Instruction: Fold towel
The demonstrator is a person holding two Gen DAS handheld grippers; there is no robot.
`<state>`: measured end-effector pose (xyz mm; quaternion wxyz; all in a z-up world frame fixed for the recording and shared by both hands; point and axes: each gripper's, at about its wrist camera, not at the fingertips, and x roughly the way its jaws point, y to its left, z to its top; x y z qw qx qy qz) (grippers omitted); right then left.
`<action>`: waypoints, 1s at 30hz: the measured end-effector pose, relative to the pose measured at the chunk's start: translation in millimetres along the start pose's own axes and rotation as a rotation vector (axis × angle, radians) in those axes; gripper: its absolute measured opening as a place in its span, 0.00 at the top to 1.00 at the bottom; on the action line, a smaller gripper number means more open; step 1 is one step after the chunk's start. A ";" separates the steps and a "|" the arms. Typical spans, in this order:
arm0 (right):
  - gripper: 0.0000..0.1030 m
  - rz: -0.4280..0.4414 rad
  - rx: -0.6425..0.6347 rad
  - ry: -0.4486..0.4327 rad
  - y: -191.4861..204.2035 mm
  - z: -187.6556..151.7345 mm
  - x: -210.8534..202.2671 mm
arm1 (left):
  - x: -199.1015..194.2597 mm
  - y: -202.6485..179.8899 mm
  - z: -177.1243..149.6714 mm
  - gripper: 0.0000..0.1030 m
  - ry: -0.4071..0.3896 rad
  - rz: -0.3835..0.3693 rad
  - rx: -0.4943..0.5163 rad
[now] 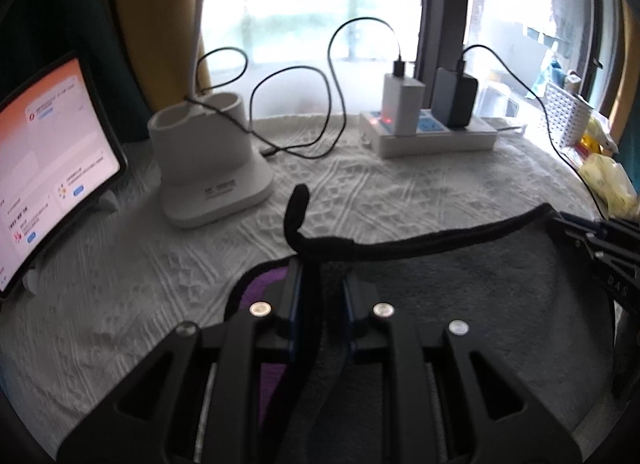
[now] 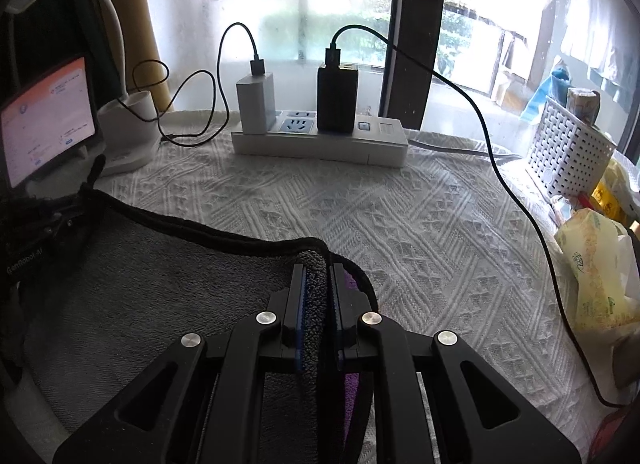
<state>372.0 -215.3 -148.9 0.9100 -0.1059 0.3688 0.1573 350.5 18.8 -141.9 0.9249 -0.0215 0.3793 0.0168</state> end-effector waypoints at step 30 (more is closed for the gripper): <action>0.48 -0.085 0.019 0.094 -6.1 -1.2 18.6 | -12.9 26.7 3.2 0.35 0.017 -0.042 -0.118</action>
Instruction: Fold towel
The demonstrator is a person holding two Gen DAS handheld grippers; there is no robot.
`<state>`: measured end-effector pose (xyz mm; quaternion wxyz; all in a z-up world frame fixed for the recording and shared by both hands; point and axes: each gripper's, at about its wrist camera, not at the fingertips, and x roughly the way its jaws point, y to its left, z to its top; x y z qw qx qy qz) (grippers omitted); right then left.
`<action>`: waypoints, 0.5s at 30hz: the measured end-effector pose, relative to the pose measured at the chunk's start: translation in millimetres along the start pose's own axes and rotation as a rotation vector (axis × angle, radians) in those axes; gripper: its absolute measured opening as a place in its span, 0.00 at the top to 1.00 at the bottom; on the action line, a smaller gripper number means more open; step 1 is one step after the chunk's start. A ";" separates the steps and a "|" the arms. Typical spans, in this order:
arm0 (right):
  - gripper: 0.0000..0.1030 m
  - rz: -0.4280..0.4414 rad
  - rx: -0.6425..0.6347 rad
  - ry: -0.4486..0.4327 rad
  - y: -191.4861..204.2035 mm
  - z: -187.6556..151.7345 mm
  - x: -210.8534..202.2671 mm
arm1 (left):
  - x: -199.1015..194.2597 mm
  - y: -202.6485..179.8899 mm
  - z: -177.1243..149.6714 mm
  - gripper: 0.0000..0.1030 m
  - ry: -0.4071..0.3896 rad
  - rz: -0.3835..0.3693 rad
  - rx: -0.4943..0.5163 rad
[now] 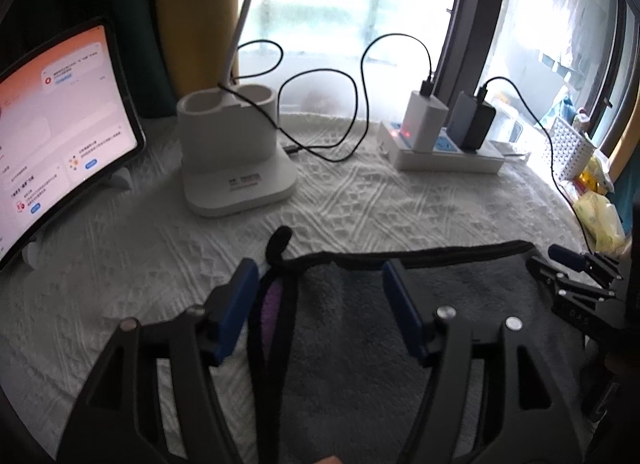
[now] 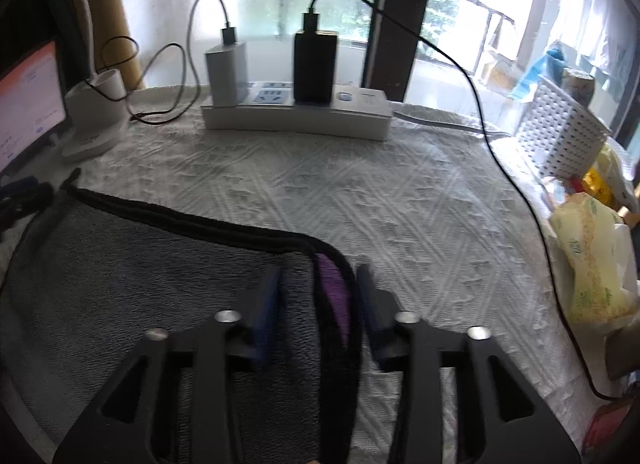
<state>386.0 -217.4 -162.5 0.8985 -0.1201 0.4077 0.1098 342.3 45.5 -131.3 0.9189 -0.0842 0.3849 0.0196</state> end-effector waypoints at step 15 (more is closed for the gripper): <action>0.36 0.001 0.003 -0.093 11.4 -4.6 -51.7 | -39.2 -4.6 -11.9 0.35 -0.046 -0.054 0.010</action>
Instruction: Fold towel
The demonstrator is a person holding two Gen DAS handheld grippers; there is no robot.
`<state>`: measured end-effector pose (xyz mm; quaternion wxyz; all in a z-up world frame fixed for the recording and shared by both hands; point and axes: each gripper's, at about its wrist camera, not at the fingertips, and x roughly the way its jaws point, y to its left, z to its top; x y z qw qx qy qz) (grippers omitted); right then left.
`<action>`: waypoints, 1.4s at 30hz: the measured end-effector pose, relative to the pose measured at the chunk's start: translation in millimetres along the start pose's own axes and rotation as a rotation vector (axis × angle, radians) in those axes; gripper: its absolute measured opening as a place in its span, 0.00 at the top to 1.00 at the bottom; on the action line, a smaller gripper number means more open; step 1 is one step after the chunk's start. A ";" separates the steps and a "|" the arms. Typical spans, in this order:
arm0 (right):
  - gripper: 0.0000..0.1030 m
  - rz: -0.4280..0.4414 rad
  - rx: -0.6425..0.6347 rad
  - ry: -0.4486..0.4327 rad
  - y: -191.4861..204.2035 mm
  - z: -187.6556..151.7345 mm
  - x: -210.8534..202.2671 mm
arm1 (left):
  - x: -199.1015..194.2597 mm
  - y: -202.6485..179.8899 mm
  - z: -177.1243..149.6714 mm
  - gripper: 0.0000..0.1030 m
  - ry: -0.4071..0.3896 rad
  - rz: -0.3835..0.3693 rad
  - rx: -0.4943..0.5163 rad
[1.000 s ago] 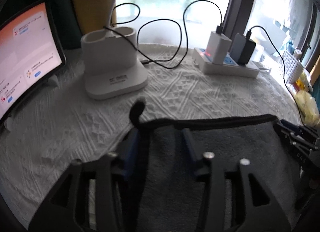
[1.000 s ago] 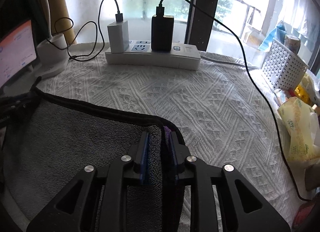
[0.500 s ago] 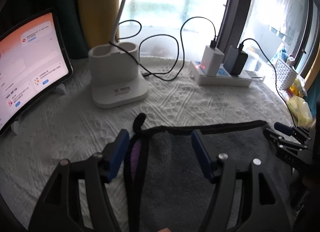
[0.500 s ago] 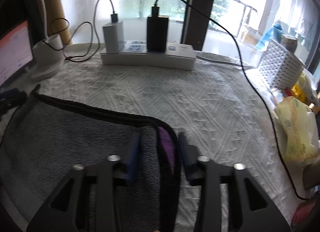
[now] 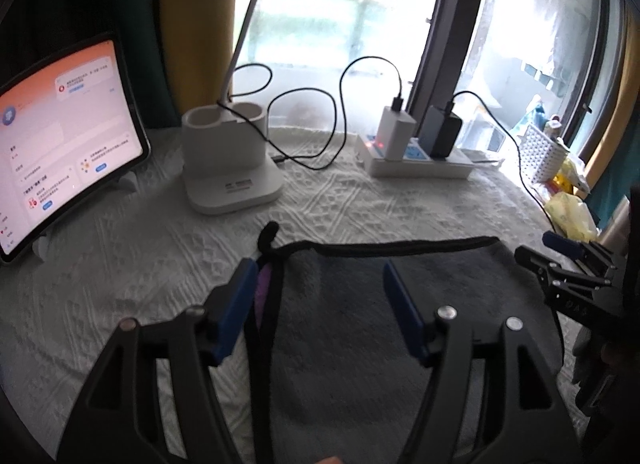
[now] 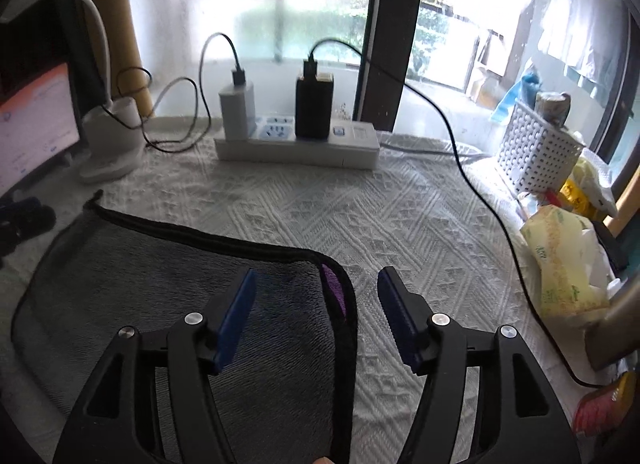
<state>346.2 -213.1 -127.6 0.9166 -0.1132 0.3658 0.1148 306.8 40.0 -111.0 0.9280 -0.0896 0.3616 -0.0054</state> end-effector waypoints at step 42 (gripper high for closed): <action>0.36 0.017 0.003 -0.206 23.5 -52.8 -165.3 | -157.1 -34.2 -69.1 0.22 -0.191 -0.079 0.086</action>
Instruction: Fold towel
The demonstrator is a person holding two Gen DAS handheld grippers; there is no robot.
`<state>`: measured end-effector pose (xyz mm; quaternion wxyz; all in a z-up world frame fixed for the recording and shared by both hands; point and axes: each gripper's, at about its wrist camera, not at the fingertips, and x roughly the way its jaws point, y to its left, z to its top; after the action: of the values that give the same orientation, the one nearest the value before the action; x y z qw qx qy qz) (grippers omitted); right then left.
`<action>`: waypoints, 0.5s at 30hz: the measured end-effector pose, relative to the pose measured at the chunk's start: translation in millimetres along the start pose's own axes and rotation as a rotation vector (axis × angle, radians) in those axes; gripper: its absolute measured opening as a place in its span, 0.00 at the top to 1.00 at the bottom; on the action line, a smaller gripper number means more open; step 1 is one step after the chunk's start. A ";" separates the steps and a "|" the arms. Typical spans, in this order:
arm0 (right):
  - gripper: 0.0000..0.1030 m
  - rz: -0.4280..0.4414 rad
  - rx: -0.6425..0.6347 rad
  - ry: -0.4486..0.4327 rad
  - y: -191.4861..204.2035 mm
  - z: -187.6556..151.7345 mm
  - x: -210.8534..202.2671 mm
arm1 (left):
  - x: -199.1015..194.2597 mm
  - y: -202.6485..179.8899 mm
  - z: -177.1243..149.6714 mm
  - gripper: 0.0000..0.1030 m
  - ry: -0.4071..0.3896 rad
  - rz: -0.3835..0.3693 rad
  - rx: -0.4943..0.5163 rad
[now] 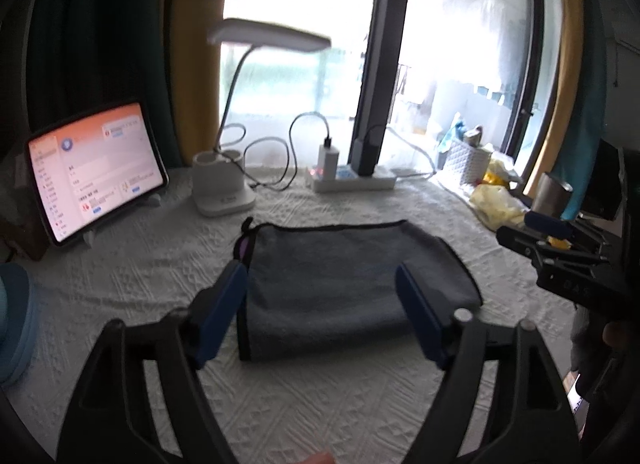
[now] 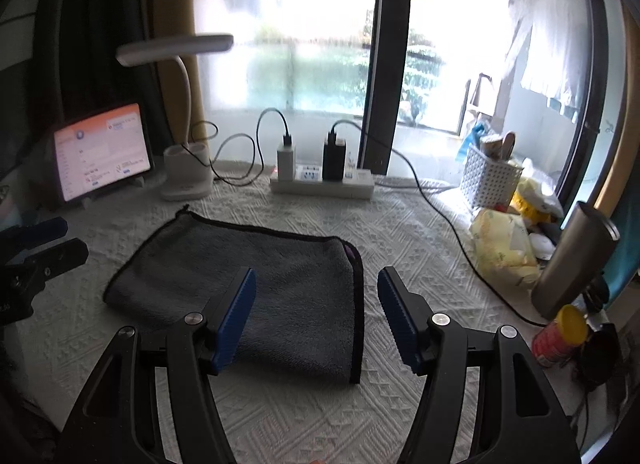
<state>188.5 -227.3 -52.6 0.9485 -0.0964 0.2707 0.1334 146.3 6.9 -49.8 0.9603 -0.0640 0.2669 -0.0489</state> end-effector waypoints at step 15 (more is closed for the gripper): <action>0.36 0.004 -0.017 -0.224 9.9 16.8 -113.9 | -88.7 -21.1 15.5 0.09 -0.204 0.009 0.025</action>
<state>100.5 -236.5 21.7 0.9717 -0.0882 0.1621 0.1477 77.4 -1.1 11.4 0.9835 -0.0555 0.1675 -0.0412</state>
